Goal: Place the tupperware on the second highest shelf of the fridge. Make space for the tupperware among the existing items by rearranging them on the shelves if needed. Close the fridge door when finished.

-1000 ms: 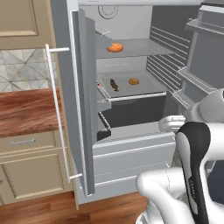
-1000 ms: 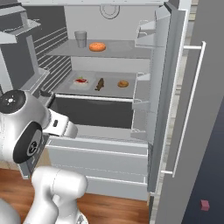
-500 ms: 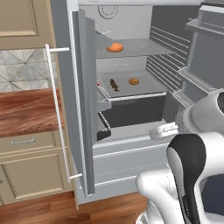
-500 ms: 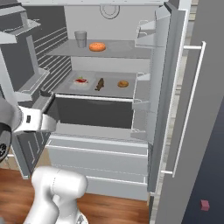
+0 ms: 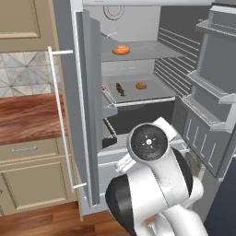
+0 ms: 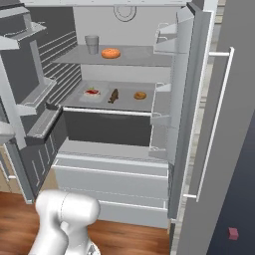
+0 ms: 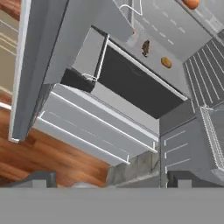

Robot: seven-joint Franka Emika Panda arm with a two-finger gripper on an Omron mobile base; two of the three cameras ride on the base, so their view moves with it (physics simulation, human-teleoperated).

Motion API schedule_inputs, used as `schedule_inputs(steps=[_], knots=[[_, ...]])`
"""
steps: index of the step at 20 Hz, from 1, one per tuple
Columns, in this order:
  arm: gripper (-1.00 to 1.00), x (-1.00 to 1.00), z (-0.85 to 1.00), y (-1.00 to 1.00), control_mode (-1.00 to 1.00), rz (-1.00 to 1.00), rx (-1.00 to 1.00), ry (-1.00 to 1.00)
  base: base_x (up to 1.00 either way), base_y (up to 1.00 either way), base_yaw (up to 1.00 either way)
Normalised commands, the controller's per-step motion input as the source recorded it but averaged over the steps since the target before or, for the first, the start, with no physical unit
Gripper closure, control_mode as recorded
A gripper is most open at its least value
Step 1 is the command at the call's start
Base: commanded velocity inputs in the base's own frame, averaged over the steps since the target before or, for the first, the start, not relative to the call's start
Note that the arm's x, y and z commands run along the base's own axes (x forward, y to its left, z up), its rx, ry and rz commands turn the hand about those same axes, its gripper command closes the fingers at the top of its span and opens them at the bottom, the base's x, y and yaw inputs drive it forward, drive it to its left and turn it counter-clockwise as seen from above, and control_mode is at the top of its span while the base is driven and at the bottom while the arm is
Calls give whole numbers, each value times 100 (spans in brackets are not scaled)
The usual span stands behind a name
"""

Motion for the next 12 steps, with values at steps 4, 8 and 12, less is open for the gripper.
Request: schedule_inputs(steps=[4,8,12], knots=[[-100,8,-23,100,-100,10,-54,0,0,0,0],[-100,25,-9,100,-100,5,-54,0,0,0,0],[-100,41,-5,100,-100,1,-52,3,0,0,0]])
